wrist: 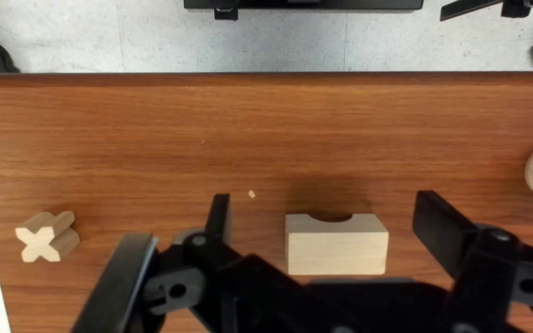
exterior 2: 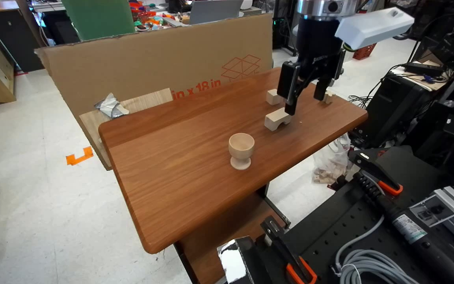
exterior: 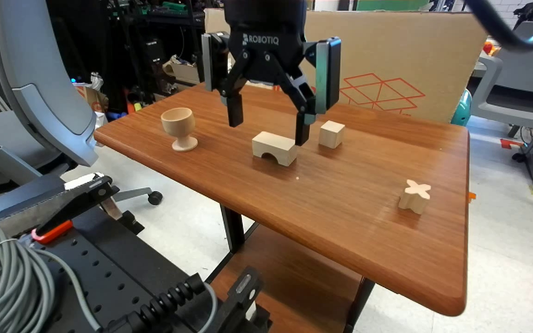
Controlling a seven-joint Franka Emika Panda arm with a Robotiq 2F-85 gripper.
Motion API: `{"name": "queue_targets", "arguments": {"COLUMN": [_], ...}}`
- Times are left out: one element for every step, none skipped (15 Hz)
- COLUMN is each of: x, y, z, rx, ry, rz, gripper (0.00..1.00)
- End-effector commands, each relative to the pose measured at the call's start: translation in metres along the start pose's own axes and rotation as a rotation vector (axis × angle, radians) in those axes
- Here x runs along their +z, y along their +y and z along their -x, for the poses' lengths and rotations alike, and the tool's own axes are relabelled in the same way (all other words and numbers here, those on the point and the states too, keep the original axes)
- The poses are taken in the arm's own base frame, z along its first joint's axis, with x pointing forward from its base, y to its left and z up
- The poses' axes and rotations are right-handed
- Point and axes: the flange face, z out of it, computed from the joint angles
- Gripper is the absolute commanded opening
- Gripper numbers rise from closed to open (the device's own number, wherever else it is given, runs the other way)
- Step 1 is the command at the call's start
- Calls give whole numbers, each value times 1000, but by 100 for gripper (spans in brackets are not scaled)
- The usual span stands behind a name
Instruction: Move the bridge shaped object to the right side of the table
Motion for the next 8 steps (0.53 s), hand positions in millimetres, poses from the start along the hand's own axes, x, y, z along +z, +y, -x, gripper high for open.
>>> {"name": "queue_targets", "arguments": {"x": [14,17,19,22,24,27,29,30], "y": [-1,-2,-3,-4,-5,-7,-8,-10], "z": [-15,-18,-20,-21,-23,-25,-26,-28], "rx": [-9,-10,-15,-22,-27,-32,-39,-54], "ry": [-2,-8,-12,-17,-21,-27,-32,-35], "rz": [19,15,11,8,6,2,-1,-2], "gripper": [100,100,100,100,100,100,100,100]}}
